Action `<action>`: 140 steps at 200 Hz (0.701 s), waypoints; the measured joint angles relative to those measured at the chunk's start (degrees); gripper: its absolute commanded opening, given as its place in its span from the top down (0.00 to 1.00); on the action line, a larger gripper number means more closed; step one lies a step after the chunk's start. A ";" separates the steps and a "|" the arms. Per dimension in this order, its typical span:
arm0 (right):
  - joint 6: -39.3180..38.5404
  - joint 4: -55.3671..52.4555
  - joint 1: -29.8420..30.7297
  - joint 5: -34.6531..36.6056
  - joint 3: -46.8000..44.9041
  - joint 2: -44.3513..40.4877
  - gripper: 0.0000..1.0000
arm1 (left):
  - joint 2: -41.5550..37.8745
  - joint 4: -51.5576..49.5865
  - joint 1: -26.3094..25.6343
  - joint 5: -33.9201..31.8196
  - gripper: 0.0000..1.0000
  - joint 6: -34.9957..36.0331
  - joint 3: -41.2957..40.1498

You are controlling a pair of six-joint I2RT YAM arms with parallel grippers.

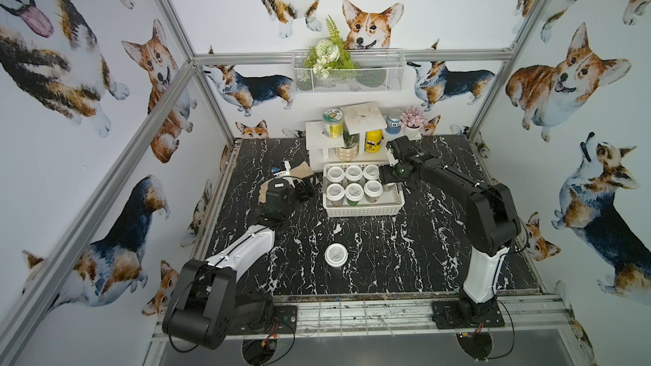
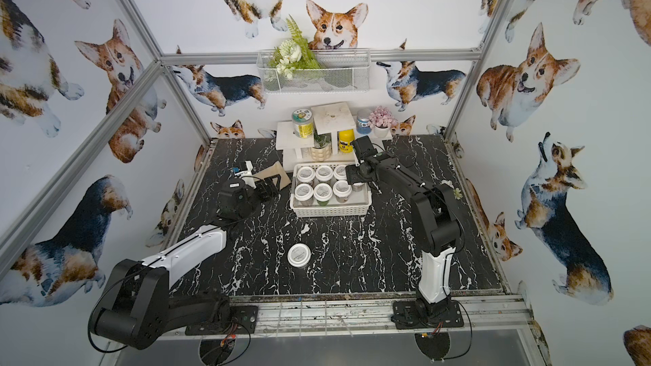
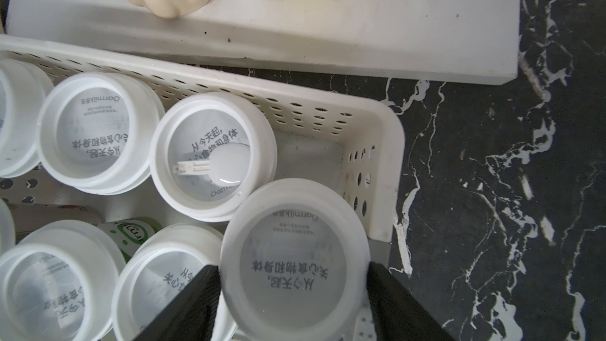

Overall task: Put the yogurt in the basket
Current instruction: Place the yogurt in the basket.

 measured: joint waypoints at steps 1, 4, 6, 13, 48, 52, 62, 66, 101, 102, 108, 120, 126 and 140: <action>0.00 0.00 0.00 0.00 0.00 0.00 0.23 | 0.00 0.00 0.00 0.00 0.19 0.00 0.00; 0.00 0.00 0.02 0.00 0.00 0.02 0.23 | 0.00 0.00 0.00 0.00 0.19 0.00 0.00; 0.00 0.02 0.02 0.00 0.00 0.02 0.23 | 0.00 0.00 0.00 0.00 0.19 0.00 0.00; 0.00 0.02 0.02 0.02 0.00 0.04 0.23 | 0.00 0.00 0.00 0.00 0.19 0.00 0.00; 0.02 0.11 0.31 0.28 0.00 0.00 0.21 | 0.00 0.00 0.00 0.00 0.19 0.00 0.00; 0.02 0.11 0.37 0.28 0.00 -0.04 0.21 | 0.00 0.00 0.00 0.00 0.19 0.00 0.00; 0.04 0.11 0.37 0.26 0.02 -0.20 0.21 | 0.00 0.00 0.00 0.00 0.19 0.00 0.00; 0.04 0.11 0.37 0.26 0.02 -0.31 0.21 | 0.00 0.00 0.00 0.00 0.19 0.00 0.00; 0.20 0.11 0.79 0.26 0.15 -0.85 0.21 | 0.00 0.00 0.00 0.00 0.19 0.00 0.00; 0.20 0.11 0.81 0.26 0.15 -0.87 0.20 | 0.00 0.00 0.00 0.00 0.19 0.00 0.00; 0.22 0.11 1.03 0.26 0.15 -0.92 0.21 | 0.00 0.00 0.00 0.00 0.19 0.00 0.00; 0.24 0.11 1.29 0.28 0.15 -0.92 0.21 | 0.00 0.00 0.00 0.00 0.19 0.00 0.00; 0.26 0.11 1.49 0.44 0.15 -0.92 0.21 | 0.00 0.00 0.00 0.00 0.19 0.00 0.00; 0.28 0.11 1.66 0.46 0.20 -0.90 0.21 | 0.00 0.00 0.00 0.00 0.19 0.00 0.02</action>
